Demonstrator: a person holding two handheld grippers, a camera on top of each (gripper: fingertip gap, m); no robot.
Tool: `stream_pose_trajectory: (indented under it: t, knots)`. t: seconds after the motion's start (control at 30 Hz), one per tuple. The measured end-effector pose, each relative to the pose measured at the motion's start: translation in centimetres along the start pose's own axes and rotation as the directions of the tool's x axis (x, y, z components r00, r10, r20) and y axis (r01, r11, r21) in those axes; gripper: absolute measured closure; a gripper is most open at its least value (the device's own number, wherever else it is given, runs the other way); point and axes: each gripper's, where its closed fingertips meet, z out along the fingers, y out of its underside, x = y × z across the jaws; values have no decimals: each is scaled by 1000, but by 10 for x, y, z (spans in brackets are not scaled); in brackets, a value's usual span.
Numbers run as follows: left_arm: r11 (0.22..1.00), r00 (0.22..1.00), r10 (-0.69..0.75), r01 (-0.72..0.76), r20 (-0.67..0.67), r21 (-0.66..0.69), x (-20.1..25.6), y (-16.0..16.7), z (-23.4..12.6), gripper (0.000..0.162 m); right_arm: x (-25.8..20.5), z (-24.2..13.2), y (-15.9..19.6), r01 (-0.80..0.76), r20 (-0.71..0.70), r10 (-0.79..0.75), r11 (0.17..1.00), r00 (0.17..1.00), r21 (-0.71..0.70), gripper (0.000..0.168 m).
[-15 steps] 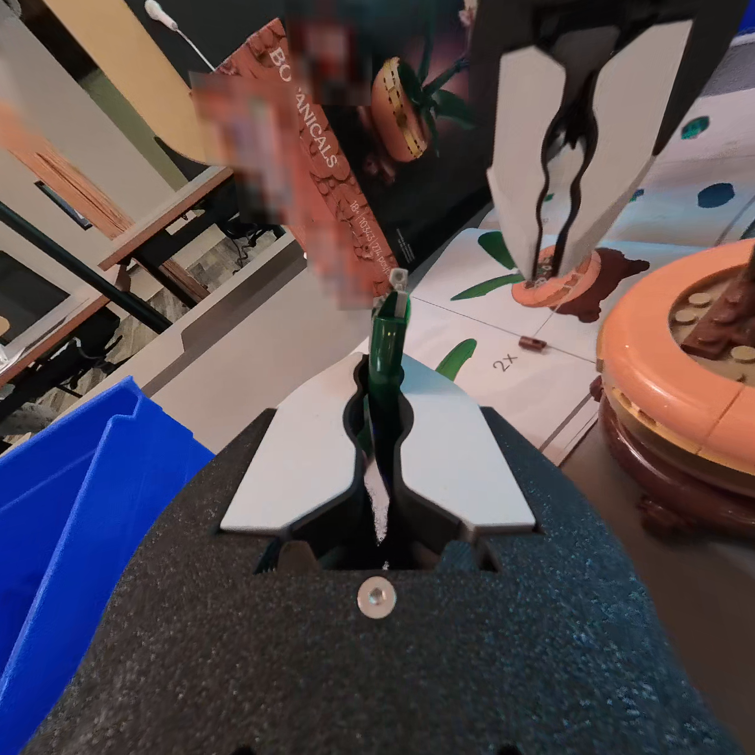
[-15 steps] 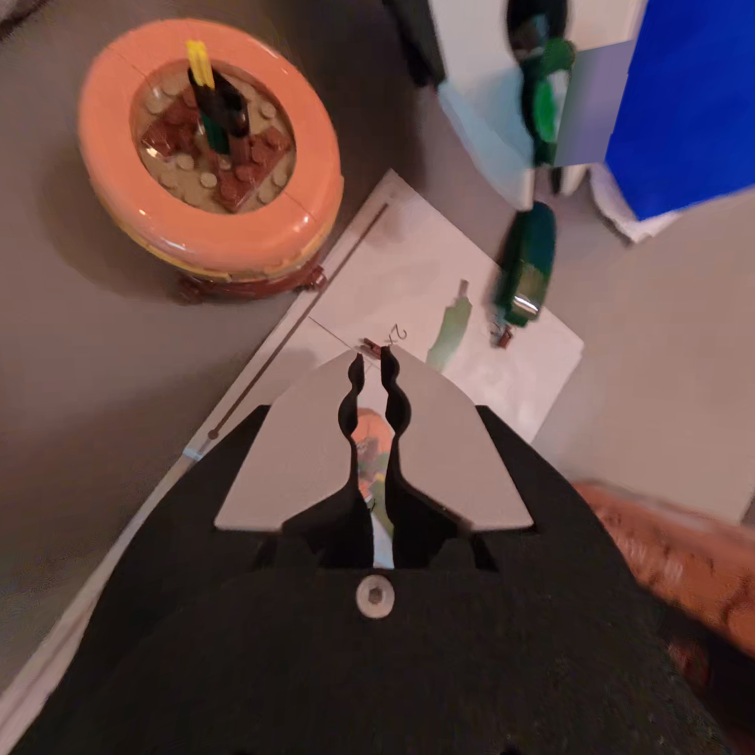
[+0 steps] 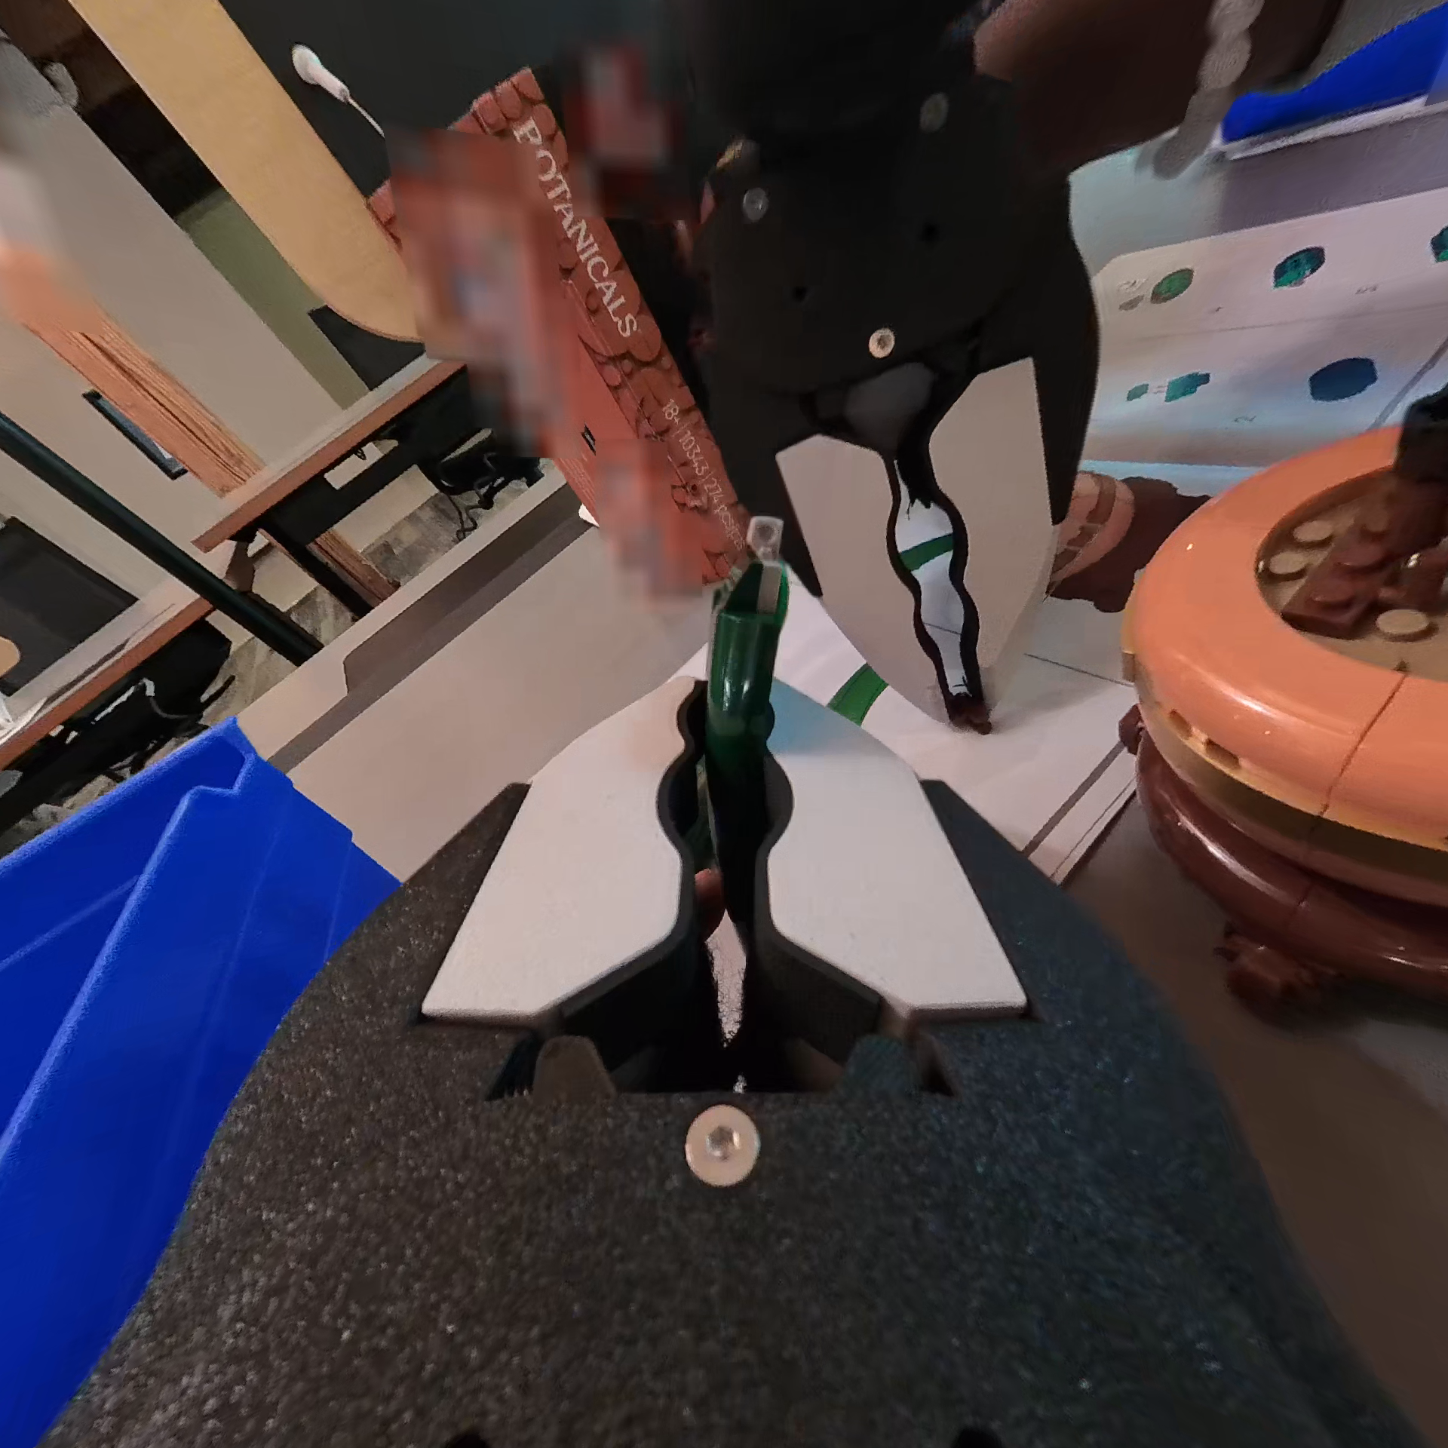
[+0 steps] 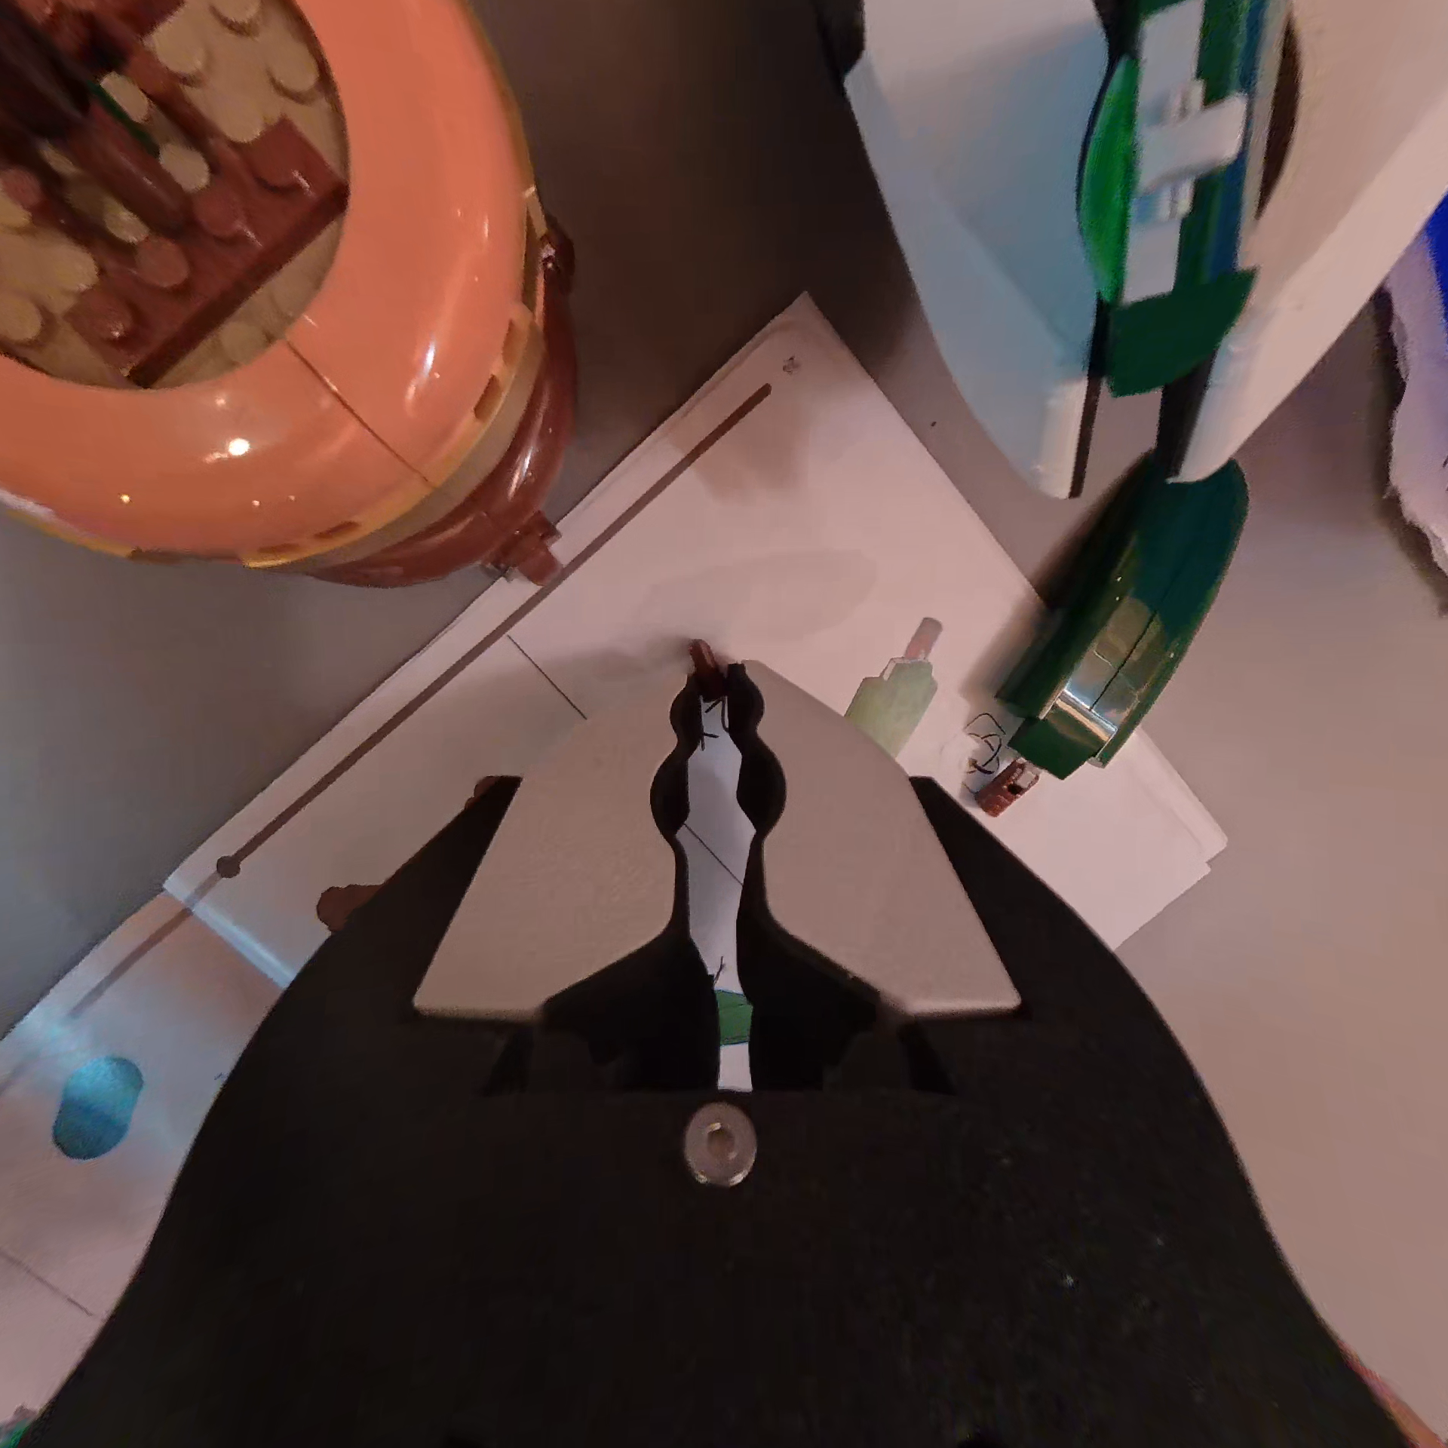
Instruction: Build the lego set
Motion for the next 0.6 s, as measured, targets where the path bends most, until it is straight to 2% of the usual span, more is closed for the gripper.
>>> stream_pose_trajectory:
  t: [0.2,0.3,0.53,0.6]
  knots:
    - [998,1000,-2,4,26,-69,-5,11,1,154,1,-4,-2,-246,-88,248,969,965,26,161]
    - [995,999,30,-26,39,-92,-6,14,1,153,1,-8,2,-240,-187,243,970,952,39,152]
    - [995,998,45,-41,43,-96,-6,15,2,153,-7,-15,4,-195,-278,214,976,937,96,156]
    - [995,999,35,-31,38,-90,-6,14,1,153,-9,-14,6,-170,-264,186,982,946,84,157]
